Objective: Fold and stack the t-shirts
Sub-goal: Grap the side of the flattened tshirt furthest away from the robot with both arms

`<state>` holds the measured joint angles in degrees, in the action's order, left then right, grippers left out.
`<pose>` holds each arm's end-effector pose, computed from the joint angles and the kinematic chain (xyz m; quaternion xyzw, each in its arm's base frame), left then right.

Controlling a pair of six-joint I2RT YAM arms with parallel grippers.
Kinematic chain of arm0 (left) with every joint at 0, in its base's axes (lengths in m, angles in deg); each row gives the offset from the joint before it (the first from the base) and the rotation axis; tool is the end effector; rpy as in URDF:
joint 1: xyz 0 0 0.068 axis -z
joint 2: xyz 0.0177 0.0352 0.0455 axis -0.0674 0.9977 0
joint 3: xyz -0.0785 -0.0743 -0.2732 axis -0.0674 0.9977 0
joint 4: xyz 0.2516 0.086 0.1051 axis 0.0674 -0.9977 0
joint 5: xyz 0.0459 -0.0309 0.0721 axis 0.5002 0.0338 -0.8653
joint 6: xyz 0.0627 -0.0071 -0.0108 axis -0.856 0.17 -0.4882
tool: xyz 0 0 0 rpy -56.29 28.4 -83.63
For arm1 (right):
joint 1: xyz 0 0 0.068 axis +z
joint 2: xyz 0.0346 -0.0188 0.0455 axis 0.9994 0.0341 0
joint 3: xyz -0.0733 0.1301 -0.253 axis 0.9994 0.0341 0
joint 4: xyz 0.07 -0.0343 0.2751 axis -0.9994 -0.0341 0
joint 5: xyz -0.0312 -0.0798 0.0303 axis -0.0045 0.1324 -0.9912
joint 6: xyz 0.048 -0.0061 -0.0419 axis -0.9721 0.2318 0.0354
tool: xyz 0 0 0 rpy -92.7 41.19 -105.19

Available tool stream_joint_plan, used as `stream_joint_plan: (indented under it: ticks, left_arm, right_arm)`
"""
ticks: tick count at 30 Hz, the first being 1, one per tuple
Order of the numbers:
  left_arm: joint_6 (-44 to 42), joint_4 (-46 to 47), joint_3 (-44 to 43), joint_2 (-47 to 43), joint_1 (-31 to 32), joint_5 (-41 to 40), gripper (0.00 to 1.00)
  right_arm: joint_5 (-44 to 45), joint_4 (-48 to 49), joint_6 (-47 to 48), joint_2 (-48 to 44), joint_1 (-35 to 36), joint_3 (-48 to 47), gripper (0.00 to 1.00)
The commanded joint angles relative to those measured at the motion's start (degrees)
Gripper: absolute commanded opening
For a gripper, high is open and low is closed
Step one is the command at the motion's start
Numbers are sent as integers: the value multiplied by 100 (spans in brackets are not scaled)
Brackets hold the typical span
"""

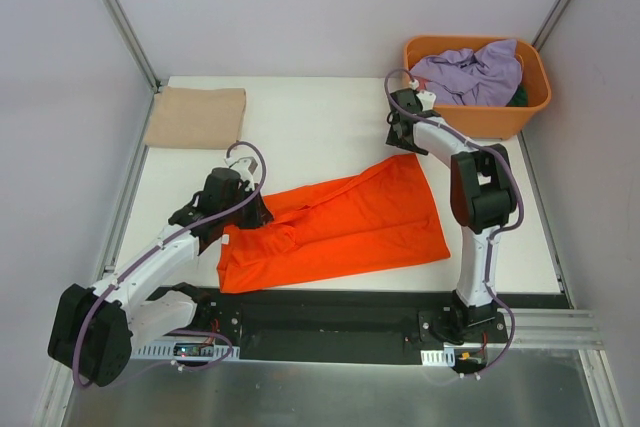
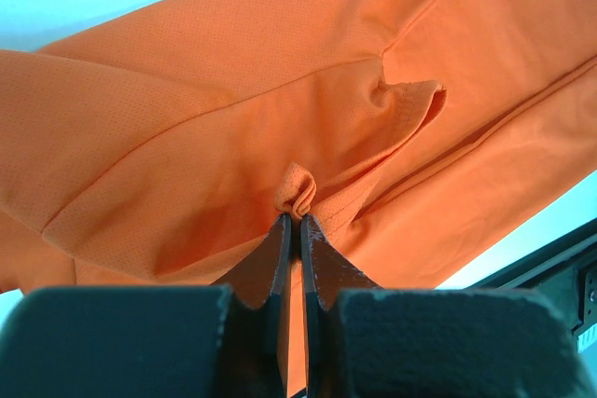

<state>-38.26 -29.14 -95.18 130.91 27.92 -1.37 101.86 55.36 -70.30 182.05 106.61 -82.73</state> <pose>0.2138 -0.1065 0.2208 0.0309 0.8822 -0.2781 0.3787 0.4815 0.1377 0.1884 0.0427 0.9198 -0.1241 0.3697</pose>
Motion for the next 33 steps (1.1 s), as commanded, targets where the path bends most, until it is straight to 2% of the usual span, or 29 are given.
stream_joint_plan:
  ticks: [1,6,14,21,33]
  left_arm:
    - [41,117,43,-126,38,-17,0]
    - [50,117,61,-170,38,1,0]
    - [77,117,96,-223,38,-17,0]
    - [59,152,105,-284,38,98,0]
    - [68,144,96,-364,38,36,0]
  right_arm:
    - [209,-622,-50,-201,50,284,69]
    - [244,-332,344,-412,191,426,70]
    - [428,-358,565,-325,516,-66,69]
    - [446,-849,521,273,534,-576,63]
    - [885,-1193,468,387,473,-506,57]
